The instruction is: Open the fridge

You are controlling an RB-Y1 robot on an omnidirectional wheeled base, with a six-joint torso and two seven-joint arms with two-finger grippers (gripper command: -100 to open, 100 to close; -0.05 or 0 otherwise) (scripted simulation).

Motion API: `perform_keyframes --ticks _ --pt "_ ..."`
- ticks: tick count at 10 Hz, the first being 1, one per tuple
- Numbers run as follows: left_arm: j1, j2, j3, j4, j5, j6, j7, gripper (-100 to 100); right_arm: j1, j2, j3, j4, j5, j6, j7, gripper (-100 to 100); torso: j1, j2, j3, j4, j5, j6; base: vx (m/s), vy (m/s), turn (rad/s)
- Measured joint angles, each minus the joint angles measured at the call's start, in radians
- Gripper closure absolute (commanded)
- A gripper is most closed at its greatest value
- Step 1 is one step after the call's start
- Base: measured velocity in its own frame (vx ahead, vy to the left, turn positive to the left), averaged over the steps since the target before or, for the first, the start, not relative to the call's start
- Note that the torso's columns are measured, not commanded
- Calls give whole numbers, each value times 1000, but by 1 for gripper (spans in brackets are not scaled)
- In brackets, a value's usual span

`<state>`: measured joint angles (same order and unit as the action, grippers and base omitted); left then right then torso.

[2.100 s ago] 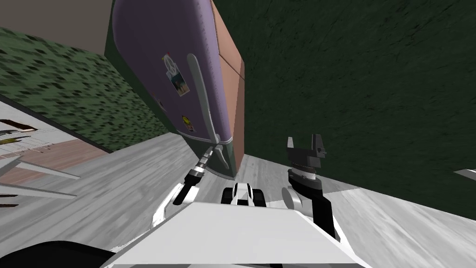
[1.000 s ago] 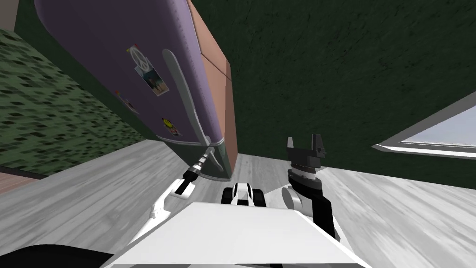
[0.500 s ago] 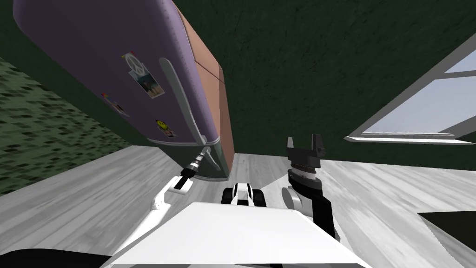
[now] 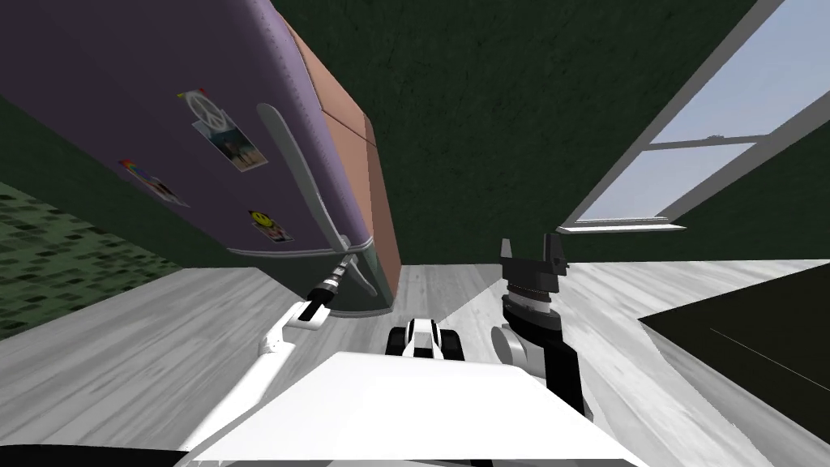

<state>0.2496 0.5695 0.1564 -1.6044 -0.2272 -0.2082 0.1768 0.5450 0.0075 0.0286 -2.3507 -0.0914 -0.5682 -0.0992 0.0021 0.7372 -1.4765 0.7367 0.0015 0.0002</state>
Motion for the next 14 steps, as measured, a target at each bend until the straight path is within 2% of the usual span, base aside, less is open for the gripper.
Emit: perform_keyframes --ticks 2,5,7,8,10,12,14 --pt "-43 5 26 62 9 6 1 -100 0 0 0 0 0 0 0 0 -1 0 0 1 -1 1 -95 -37 -198" --pt "-85 20 72 152 24 -10 3 -100 0 0 0 0 0 0 0 0 -4 1 1 0 0 -1 -89 -43 -218" --pt "-104 29 104 191 36 -3 7 -100 0 0 0 0 0 0 0 0 -6 2 1 1 -2 0 -54 -21 -66" --pt "-105 29 105 195 36 -1 7 100 0 0 0 0 0 0 0 0 -5 0 0 2 -2 1 51 23 315" --pt "-82 17 59 163 21 -13 3 100 1 0 0 0 0 0 0 0 4 -8 -4 -3 2 -3 139 48 283" --pt "-53 8 48 107 15 -7 0 100 1 0 0 0 0 0 0 0 5 -4 -2 -2 4 1 75 39 112" --pt "-33 -2 19 61 4 -10 -4 100 1 0 0 0 0 0 0 0 6 -3 -1 -4 5 -1 89 39 204"
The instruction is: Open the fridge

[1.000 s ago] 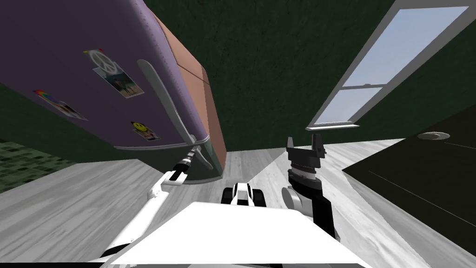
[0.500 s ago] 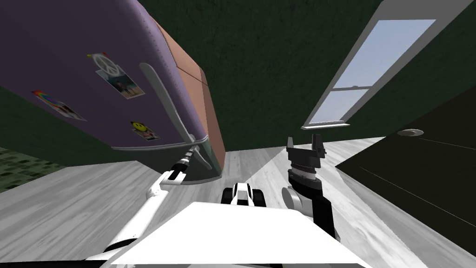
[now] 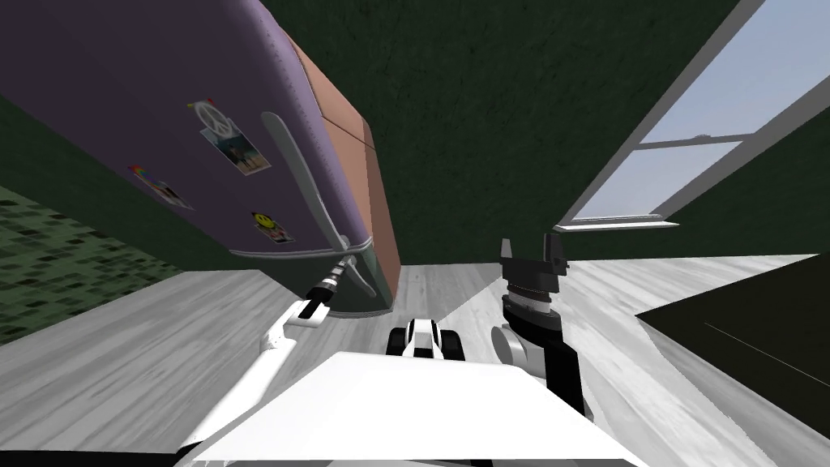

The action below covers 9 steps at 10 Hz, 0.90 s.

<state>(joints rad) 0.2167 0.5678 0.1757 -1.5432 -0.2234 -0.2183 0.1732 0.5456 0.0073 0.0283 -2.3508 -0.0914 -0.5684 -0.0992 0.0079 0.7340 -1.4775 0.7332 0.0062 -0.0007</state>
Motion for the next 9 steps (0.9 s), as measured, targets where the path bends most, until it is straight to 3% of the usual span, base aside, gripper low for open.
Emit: perform_keyframes --ticks 9 --pt "166 -53 -146 -293 -61 21 -22 100 0 0 0 0 0 0 0 0 -5 -3 -1 -4 2 4 113 35 226"
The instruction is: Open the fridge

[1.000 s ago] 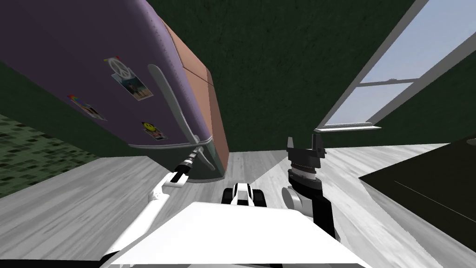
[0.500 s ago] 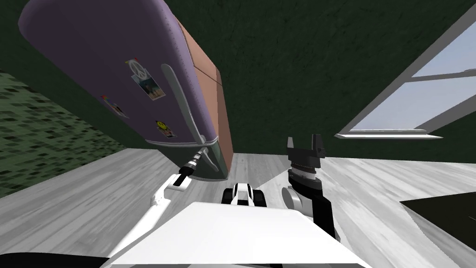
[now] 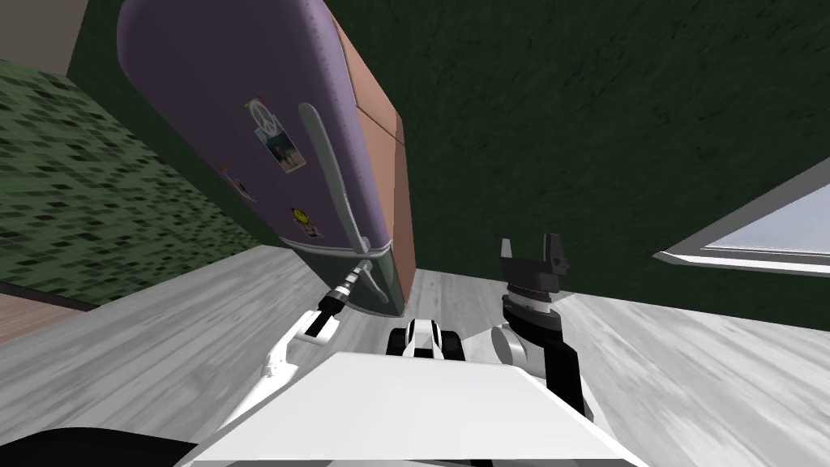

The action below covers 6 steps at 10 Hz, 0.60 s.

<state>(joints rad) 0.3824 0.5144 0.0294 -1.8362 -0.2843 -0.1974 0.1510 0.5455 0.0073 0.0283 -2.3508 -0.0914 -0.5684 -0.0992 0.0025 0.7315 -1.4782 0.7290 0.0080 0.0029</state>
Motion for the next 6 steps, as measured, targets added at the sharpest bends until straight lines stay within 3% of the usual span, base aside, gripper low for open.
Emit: perform_keyframes --ticks 3,4,6 --pt "49 -13 -45 -79 -17 -6 -4 100 0 0 0 0 0 0 0 0 -3 3 1 2 -2 -1 108 22 190" --pt "61 -20 -59 -103 -23 -2 -6 100 0 0 0 0 0 0 0 0 -5 4 2 3 -3 1 35 1 9" --pt "38 -30 -60 -99 -10 10 -24 100 -1 0 0 0 0 0 0 0 9 12 6 8 -3 -2 -154 200 -302"
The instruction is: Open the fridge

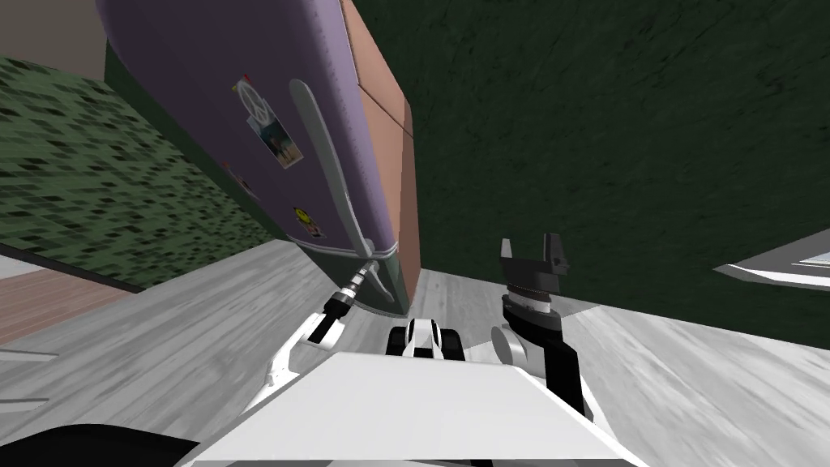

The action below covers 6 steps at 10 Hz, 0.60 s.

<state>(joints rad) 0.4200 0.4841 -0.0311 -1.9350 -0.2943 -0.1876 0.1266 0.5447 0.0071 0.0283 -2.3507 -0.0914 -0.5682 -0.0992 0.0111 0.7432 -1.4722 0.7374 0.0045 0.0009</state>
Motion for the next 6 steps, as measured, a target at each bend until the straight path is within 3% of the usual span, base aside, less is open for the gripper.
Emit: perform_keyframes --ticks 3,6 --pt "-57 -25 1 21 34 27 -55 100 0 0 0 0 0 0 0 0 3 -10 -5 -5 2 -7 -276 230 -361" --pt "-119 -55 8 70 77 59 -117 100 0 0 0 0 0 0 0 0 5 -18 -10 -7 2 -4 -298 216 -260"
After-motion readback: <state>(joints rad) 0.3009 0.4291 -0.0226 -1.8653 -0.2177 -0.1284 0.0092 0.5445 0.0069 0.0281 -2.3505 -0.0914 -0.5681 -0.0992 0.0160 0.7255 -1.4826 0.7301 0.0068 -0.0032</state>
